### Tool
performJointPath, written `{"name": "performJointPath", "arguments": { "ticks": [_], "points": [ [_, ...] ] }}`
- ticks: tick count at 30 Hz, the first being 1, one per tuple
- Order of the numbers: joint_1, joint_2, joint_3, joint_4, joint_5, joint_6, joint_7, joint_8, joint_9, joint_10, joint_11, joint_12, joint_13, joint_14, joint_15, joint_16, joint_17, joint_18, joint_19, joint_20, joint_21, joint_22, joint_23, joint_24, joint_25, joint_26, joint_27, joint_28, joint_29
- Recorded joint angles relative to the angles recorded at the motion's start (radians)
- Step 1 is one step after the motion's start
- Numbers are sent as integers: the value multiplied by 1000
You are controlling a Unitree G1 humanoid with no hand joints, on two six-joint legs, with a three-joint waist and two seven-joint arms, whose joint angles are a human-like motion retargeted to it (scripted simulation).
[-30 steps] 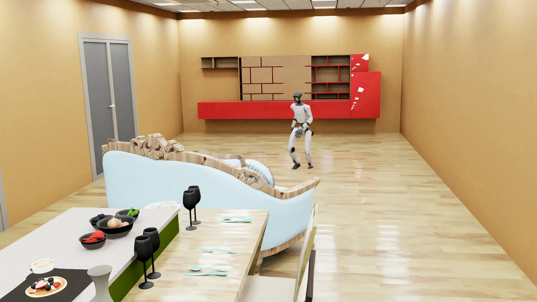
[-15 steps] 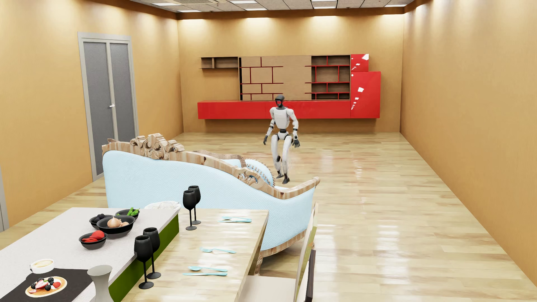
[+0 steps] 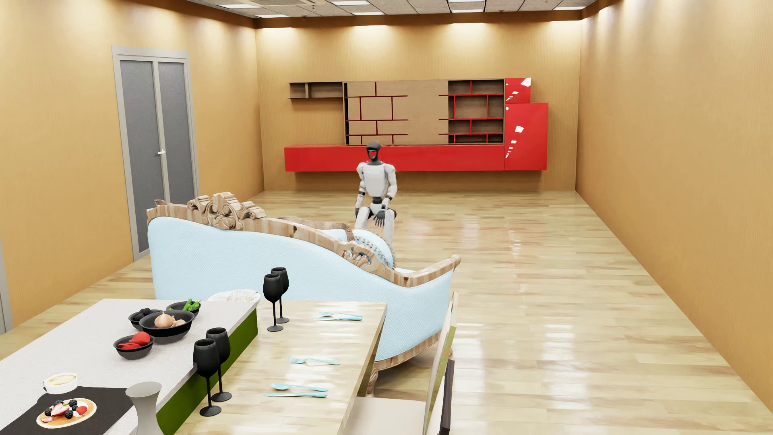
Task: Go to the light cyan sofa
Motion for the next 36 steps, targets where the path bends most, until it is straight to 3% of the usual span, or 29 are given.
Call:
{"name": "performJointPath", "arguments": {
  "ticks": [1,2,3,4,5,6,7,8,9,10,12,13,14,15,16,17,18,19,20,21,22,23,24,25,26,28,31,33,36],
  "points": [
    [78,24,-19,6,23,3,-58,73,-7,-2,-269,-38,67,-59,20,-6,28,-8,32,16,-49,-72,-20,-38,5,-30,-2,40,-19],
    [163,31,-34,15,9,-1,-90,72,-11,28,-373,-40,131,-109,-41,-17,62,-16,80,57,-103,-147,-31,-101,17,-63,6,98,-70],
    [213,41,-43,44,-10,-8,-82,-3,-14,110,-333,-19,173,-89,61,-17,98,-22,89,104,-140,-221,-22,-168,26,-96,18,156,-117],
    [209,5,-52,98,5,-6,-68,-9,-6,285,-141,14,190,27,248,1,128,-69,-9,146,-148,-286,8,-212,18,-116,35,200,-137],
    [148,-25,-54,149,15,2,-59,-30,6,532,68,51,184,216,150,13,139,-155,-70,189,-137,-330,43,-230,-6,-115,52,234,-131],
    [35,-15,-53,204,22,14,-50,-47,20,787,194,85,156,344,39,1,132,-212,-92,231,-120,-335,64,-232,-38,-87,65,267,-112],
    [-102,36,-44,291,30,30,-31,-68,32,960,216,100,113,321,-28,-26,119,-185,-85,253,-107,-291,56,-229,-67,-31,63,294,-102],
    [-233,107,-25,353,46,45,-10,-85,39,1030,173,95,68,295,-54,-40,103,-79,-81,234,-101,-204,16,-217,-94,44,42,283,-123],
    [-335,178,-3,374,66,57,28,-90,41,1009,115,86,26,268,-60,-28,86,-9,-80,174,-98,-99,-40,-192,-115,106,-2,210,-178],
    [-403,243,19,364,88,64,75,-81,39,917,65,91,-14,251,-57,2,68,31,-85,99,-91,-2,-97,-164,-118,128,-65,99,-246],
    [-483,362,45,291,126,66,83,-46,31,591,9,151,-105,257,-115,71,32,-63,-94,10,-46,122,-196,-148,-53,113,-181,-83,-307],
    [-492,411,51,272,140,65,62,-31,23,371,9,197,-142,277,-183,104,8,-88,-92,2,-23,150,-237,-160,0,113,-237,-123,-297],
    [-472,446,54,275,150,66,54,-10,16,134,35,249,-186,318,-253,120,-10,-100,-86,4,0,160,-280,-170,47,124,-271,-123,-280],
    [-456,462,57,292,154,71,70,21,13,-14,99,311,-225,461,-322,127,-28,-65,-72,21,21,153,-330,-180,88,133,-291,-90,-270],
    [-457,447,60,305,130,71,114,59,17,26,216,375,-261,512,-376,108,-51,-56,-52,53,26,146,-382,-201,111,133,-305,-27,-273],
    [-454,401,65,315,104,63,163,102,24,132,381,416,-285,435,-348,72,-63,-45,-30,90,22,160,-417,-231,125,142,-315,43,-302],
    [-440,345,71,315,96,49,185,143,28,199,526,416,-301,377,-226,36,-50,-52,-8,113,12,198,-411,-258,135,167,-306,81,-353],
    [-403,302,80,311,74,37,205,146,27,198,609,393,-312,345,-119,17,-16,-61,83,105,-4,241,-361,-263,136,194,-270,63,-400],
    [-354,274,86,298,26,27,227,125,21,151,628,361,-329,339,-126,9,11,-69,118,64,-9,266,-280,-239,120,204,-203,0,-406],
    [-300,258,89,280,-22,19,246,90,13,83,598,328,-351,346,-163,12,18,-74,60,19,13,255,-189,-203,78,195,-132,-58,-350],
    [-254,251,91,263,-58,13,257,54,6,23,530,299,-368,351,-207,20,5,-79,4,0,61,216,-103,-181,13,168,-92,-74,-246],
    [-227,256,91,253,-82,8,261,17,-1,-7,422,275,-377,345,-246,27,-11,-84,-11,12,103,161,-33,-182,-52,138,-86,-46,-137],
    [-215,263,90,247,-80,5,259,13,-6,-13,282,251,-377,330,-237,21,-13,-90,13,47,108,107,20,-188,-87,107,-87,4,-78],
    [-210,286,90,241,-81,-1,254,-4,-11,-11,99,229,-366,312,-178,26,4,-95,46,91,77,57,49,-201,-86,62,-67,53,-91],
    [-203,320,91,239,-82,-8,249,-44,-16,-21,-4,203,-350,305,-109,27,29,-99,2,133,28,8,67,-221,-64,36,-46,98,-154],
    [-191,355,88,236,-87,-21,247,-62,-20,-14,-37,178,-322,298,-124,-6,62,-110,-9,262,-27,-70,125,-262,-41,20,-8,189,-255],
    [-159,411,84,250,-68,-21,234,-88,-26,-32,-91,162,-290,293,-110,-84,41,-129,-15,406,13,-114,168,-298,-76,17,11,315,-128],
    [-133,472,80,262,-40,-15,217,-118,-32,-70,-180,140,-254,282,-106,-70,16,-141,-23,328,31,-91,120,-252,-80,13,-32,269,-125],
    [-126,518,67,286,-4,-1,198,-143,-40,-87,-258,139,-233,266,-103,-38,25,-156,-25,196,-6,1,91,-200,-48,13,-35,97,-238]
  ]
}}
